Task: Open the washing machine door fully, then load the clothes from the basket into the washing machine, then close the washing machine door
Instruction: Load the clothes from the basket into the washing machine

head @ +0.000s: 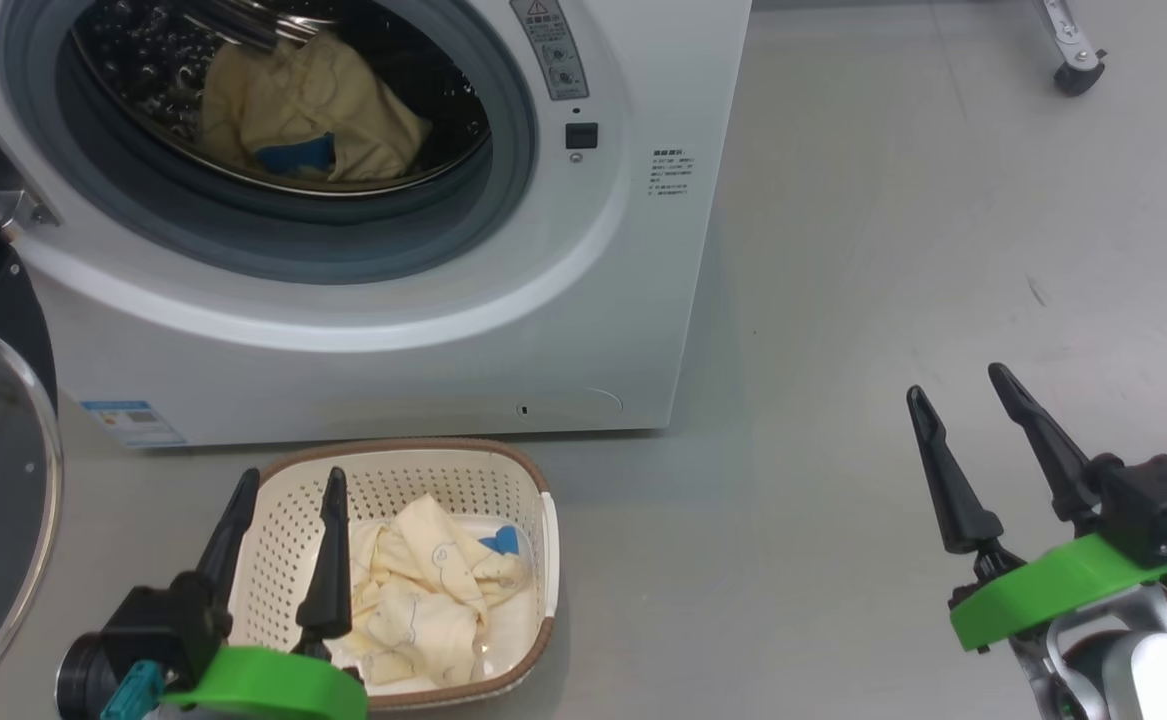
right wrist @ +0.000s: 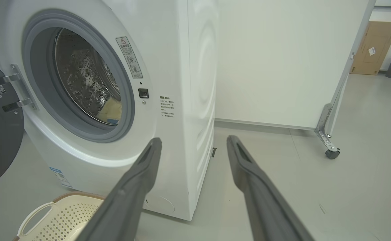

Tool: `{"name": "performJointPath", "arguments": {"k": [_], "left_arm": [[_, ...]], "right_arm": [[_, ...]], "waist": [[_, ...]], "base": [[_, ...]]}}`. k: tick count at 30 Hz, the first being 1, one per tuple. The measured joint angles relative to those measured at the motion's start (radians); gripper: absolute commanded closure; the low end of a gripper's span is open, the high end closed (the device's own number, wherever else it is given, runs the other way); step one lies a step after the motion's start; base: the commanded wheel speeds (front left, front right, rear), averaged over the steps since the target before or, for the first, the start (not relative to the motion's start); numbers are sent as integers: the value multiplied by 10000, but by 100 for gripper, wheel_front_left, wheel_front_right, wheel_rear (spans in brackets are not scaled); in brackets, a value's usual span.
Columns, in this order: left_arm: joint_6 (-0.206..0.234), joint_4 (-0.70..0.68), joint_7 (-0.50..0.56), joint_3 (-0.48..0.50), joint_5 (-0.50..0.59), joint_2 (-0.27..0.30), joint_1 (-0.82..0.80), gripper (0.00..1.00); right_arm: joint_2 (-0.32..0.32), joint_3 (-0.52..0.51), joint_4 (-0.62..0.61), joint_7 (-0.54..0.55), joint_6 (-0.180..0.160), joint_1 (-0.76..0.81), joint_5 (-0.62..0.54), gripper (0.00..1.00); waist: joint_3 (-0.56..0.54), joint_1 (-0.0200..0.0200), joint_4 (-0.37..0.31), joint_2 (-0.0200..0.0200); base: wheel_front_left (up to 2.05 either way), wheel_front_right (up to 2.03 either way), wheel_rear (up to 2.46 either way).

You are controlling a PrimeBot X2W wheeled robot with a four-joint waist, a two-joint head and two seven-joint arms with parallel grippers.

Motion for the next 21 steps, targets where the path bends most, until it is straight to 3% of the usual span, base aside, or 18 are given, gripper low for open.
{"name": "performJointPath", "arguments": {"k": [21], "left_arm": [[0, -151, -4, 21, -205, 21, 289, 0]], "right_arm": [[19, -8, -144, 61, 0, 174, 2, 0]], "waist": [[4, 0, 25, 0]], "base": [[0, 0, 0]]}}
